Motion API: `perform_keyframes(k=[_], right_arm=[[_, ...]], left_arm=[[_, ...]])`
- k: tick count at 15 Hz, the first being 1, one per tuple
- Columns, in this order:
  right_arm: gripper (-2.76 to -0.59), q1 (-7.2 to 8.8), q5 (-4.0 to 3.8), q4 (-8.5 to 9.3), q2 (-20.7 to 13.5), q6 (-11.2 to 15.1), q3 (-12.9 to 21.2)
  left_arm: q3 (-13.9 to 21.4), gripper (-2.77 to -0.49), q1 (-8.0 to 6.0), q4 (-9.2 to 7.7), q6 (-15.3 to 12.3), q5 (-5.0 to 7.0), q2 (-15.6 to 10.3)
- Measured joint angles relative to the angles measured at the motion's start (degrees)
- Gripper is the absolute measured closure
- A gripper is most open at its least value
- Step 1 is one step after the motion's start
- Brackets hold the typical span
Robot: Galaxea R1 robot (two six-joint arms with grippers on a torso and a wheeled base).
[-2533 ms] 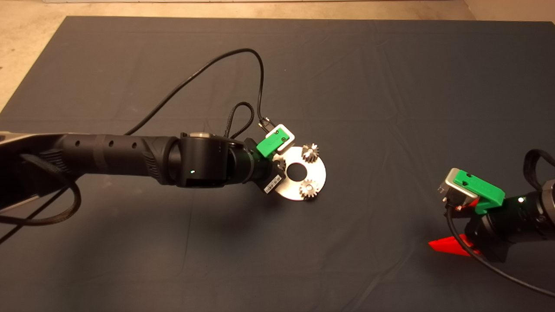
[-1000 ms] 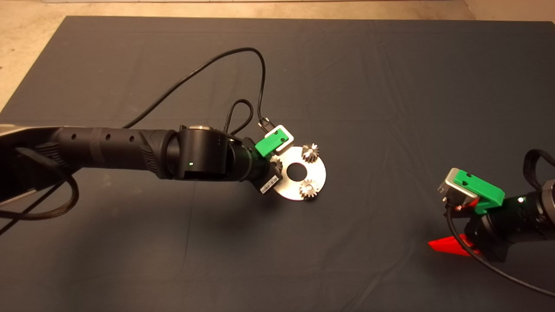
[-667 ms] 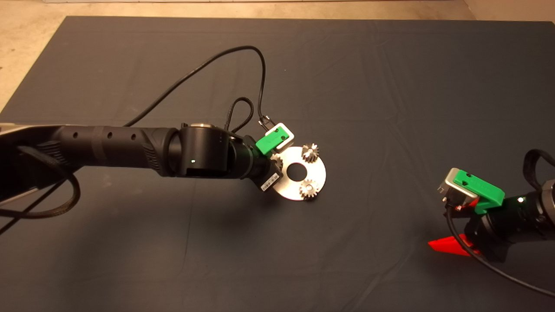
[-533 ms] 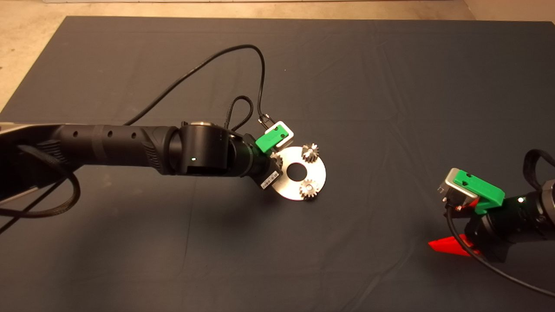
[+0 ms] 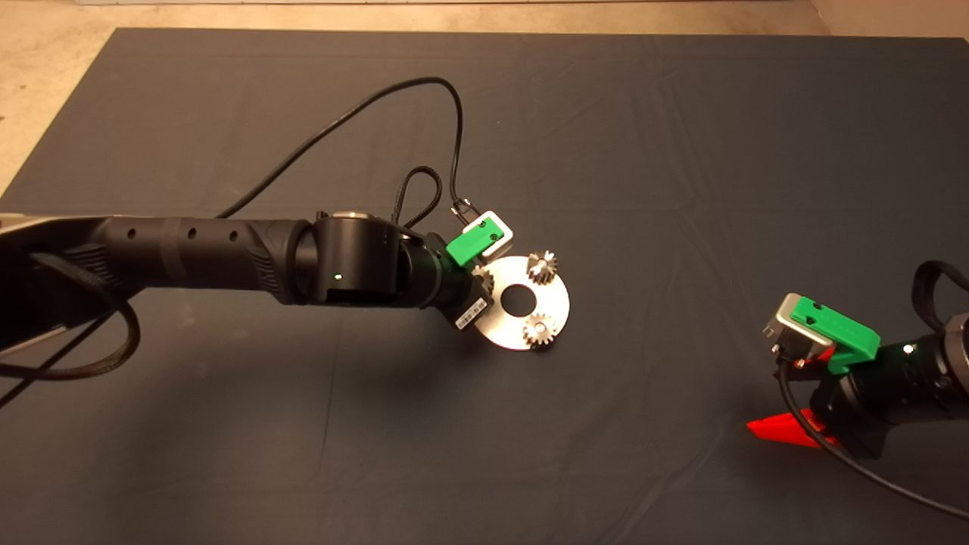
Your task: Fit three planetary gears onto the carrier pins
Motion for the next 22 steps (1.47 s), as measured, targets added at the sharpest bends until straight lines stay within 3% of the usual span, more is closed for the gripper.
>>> perform_keyframes(k=[4, 22], right_arm=[[-2.07, 0.0, -0.01, 0.0, 0.2, 0.0, 0.0], [-2.07, 0.0, -0.03, 0.0, 0.1, 0.0, 0.0]], left_arm=[[-0.3, -0.6, 0.0, 0.0, 0.0, -0.6, 0.0], [-0.4, -0.6, 0.0, 0.02, 0.0, -1.04, 0.0]])
